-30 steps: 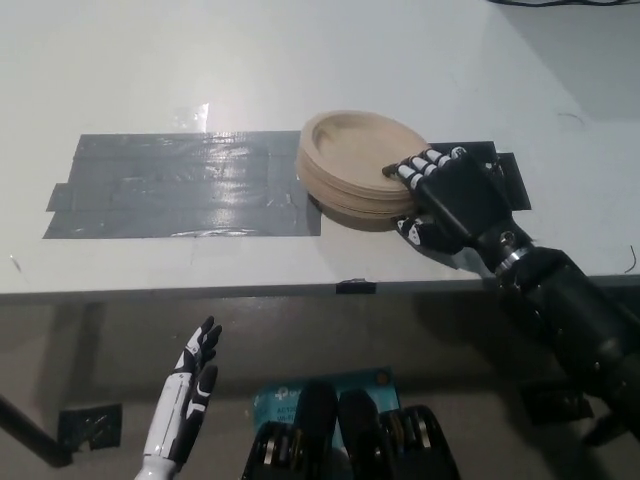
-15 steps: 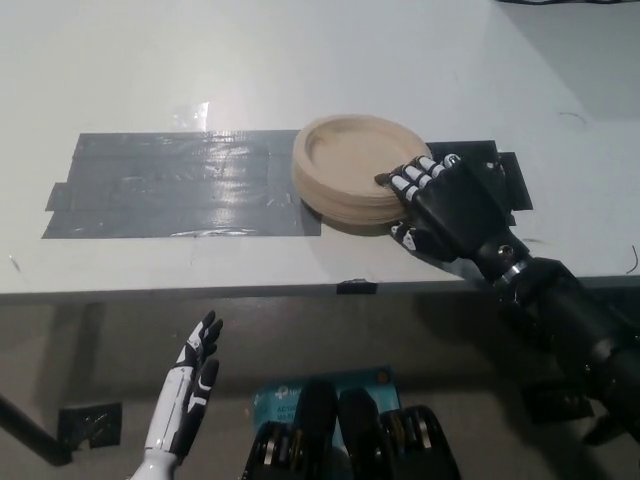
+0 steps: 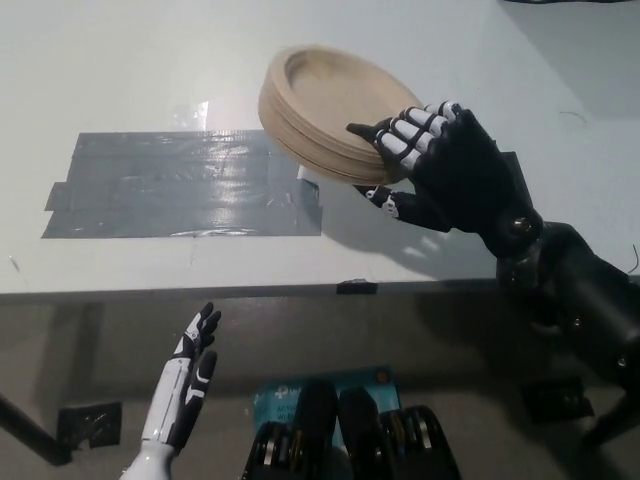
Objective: A stack of plates is kept in the middle of the desk close to the robot and the robot grabs the stack with its right hand, picks it up and hands it to a person.
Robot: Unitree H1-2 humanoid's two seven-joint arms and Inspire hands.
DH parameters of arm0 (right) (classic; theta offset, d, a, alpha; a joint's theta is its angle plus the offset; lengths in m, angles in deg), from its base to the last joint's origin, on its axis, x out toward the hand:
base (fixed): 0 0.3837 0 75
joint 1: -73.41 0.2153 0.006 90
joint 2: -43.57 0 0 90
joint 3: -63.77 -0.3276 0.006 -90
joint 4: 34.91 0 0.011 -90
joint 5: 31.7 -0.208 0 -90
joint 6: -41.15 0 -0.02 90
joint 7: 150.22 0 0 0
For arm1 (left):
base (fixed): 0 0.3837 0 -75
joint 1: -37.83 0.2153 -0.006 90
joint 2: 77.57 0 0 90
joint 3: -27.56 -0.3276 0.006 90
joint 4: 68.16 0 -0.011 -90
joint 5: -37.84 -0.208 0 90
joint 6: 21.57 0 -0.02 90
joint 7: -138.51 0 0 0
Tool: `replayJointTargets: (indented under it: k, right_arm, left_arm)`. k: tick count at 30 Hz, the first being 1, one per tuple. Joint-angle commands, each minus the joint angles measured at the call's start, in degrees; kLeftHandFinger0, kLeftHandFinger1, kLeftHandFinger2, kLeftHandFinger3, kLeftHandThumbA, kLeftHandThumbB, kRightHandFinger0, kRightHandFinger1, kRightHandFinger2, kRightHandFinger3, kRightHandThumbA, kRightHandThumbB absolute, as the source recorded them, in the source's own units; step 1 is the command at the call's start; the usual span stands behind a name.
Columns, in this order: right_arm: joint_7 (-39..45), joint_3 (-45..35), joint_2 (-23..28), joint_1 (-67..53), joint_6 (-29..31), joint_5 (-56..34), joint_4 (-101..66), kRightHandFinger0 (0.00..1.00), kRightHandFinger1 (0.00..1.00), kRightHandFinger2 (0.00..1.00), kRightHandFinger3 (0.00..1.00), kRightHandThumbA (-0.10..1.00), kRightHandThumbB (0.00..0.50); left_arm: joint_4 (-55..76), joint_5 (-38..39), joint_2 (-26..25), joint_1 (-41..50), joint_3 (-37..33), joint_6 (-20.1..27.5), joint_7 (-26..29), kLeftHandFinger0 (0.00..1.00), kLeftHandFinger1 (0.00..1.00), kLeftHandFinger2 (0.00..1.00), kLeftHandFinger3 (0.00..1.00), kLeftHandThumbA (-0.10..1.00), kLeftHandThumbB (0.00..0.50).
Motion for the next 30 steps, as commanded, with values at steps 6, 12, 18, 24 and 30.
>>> replayJointTargets:
  k: [6,12,18,24,30]
  right_arm:
    - [-2.89,-1.87,0.63,3.62,1.75,1.97,3.39,0.00,0.00,0.00,0.43,-0.10,0.348]
    - [-2.84,-0.38,-0.84,5.45,0.75,3.12,13.49,0.00,0.00,0.03,0.30,-0.10,0.333]
    - [-5.40,0.78,-2.55,7.71,0.81,3.73,20.65,0.00,0.00,0.00,0.22,-0.10,0.324]
    - [-7.24,1.46,-3.51,10.23,0.12,4.20,24.83,0.00,0.00,0.18,0.21,-0.10,0.300]
    - [-8.56,2.11,-4.09,11.59,-0.75,4.68,25.57,0.00,0.00,0.00,0.17,-0.10,0.301]
  left_arm:
    - [1.93,-0.07,-0.97,-0.75,0.00,2.47,0.77,1.00,1.00,1.00,1.00,1.00,0.319]
    - [1.90,-0.40,-0.94,-0.77,-0.10,2.47,0.48,1.00,1.00,1.00,1.00,1.00,0.325]
    - [1.86,-0.46,-1.07,-0.45,-0.16,2.47,0.86,1.00,1.00,1.00,1.00,1.00,0.324]
    - [1.61,0.22,-1.24,-0.49,-0.37,2.47,0.50,1.00,1.00,1.00,1.00,1.00,0.327]
    - [1.97,0.15,-1.24,-0.54,-0.34,2.47,0.45,1.00,1.00,1.00,1.00,1.00,0.319]
